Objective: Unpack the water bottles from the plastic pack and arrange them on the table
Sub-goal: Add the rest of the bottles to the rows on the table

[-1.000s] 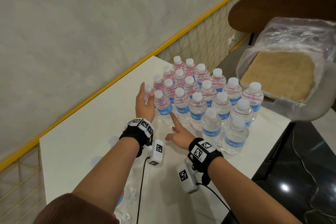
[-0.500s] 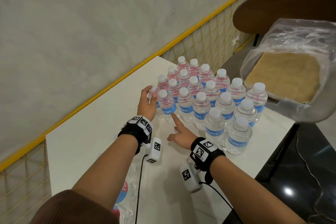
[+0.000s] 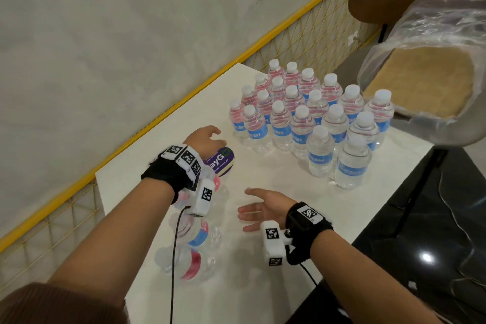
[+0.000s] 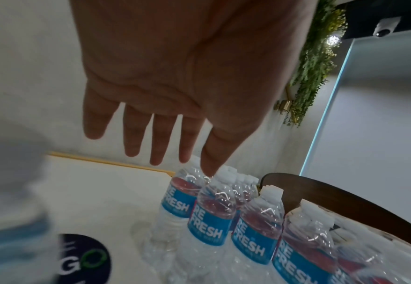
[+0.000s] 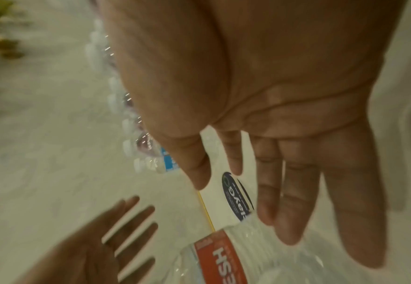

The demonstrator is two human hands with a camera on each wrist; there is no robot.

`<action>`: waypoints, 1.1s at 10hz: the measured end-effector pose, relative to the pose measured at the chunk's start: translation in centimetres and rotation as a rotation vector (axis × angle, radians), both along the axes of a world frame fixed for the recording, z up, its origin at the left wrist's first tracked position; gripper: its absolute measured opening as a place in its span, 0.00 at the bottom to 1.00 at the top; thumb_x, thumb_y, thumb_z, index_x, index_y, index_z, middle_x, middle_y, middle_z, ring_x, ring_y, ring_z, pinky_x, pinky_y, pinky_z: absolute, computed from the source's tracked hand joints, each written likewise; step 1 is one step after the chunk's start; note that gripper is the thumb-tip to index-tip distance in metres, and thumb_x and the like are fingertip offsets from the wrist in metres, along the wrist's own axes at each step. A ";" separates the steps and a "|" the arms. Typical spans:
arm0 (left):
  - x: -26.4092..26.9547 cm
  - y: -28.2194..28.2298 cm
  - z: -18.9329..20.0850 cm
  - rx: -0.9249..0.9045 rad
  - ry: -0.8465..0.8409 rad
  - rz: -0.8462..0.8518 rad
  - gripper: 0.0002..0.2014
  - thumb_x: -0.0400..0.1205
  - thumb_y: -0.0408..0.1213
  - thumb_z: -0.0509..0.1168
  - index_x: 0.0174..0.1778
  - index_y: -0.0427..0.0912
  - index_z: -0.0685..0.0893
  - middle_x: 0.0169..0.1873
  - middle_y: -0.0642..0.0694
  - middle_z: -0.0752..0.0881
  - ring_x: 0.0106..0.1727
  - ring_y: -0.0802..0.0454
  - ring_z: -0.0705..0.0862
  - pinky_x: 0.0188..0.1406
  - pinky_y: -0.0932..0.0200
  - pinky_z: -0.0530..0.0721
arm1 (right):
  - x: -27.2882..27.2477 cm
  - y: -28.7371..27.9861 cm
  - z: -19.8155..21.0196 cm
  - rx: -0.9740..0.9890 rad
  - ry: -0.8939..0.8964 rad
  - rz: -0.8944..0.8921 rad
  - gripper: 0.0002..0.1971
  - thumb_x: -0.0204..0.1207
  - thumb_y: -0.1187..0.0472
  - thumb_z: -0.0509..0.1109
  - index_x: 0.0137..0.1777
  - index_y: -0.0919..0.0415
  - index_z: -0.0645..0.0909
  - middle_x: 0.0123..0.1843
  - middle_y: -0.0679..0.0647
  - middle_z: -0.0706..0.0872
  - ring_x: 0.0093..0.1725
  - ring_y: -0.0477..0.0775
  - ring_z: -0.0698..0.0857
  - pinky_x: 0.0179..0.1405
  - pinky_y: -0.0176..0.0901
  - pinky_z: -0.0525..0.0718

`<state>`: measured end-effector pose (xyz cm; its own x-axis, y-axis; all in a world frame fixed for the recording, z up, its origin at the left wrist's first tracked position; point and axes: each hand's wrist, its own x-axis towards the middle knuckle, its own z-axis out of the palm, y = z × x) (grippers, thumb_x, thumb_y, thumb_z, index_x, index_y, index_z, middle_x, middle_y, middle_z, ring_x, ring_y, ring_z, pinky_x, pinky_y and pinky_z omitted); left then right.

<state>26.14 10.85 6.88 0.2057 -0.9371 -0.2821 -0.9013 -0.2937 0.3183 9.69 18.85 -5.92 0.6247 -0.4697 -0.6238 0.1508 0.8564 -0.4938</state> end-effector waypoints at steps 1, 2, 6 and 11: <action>1.8 2.5 0.6 0.085 -0.032 0.022 0.24 0.81 0.44 0.66 0.73 0.45 0.73 0.74 0.39 0.73 0.72 0.44 0.75 0.65 0.56 0.73 | 1.5 3.1 -0.5 0.143 -0.095 0.034 0.27 0.78 0.47 0.68 0.72 0.54 0.64 0.47 0.70 0.88 0.45 0.67 0.90 0.42 0.65 0.87; 3.4 5.1 0.8 0.124 -0.044 0.050 0.26 0.81 0.43 0.66 0.76 0.47 0.70 0.76 0.38 0.71 0.74 0.43 0.73 0.70 0.54 0.71 | 3.0 5.7 -0.7 0.234 -0.163 0.052 0.31 0.78 0.44 0.66 0.75 0.50 0.57 0.48 0.75 0.88 0.47 0.71 0.90 0.46 0.66 0.86; 5.6 11.6 -0.3 0.233 0.308 0.325 0.33 0.82 0.54 0.61 0.81 0.61 0.53 0.78 0.46 0.66 0.73 0.41 0.73 0.57 0.43 0.83 | 6.1 13.7 -0.1 0.622 -0.266 -0.005 0.23 0.79 0.51 0.69 0.57 0.73 0.70 0.51 0.83 0.81 0.54 0.83 0.81 0.56 0.71 0.81; 6.7 11.9 -0.2 0.313 0.214 0.163 0.19 0.82 0.42 0.65 0.69 0.44 0.73 0.64 0.39 0.79 0.54 0.46 0.79 0.53 0.50 0.82 | 12.6 12.5 -2.7 0.532 -0.074 -0.166 0.28 0.77 0.51 0.70 0.72 0.65 0.71 0.47 0.70 0.88 0.43 0.69 0.89 0.40 0.60 0.89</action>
<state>32.88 22.71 6.66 0.2502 -0.7593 -0.6007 -0.7583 -0.5395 0.3660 22.26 31.33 -8.62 0.6201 -0.1983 -0.7591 0.3230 0.9462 0.0167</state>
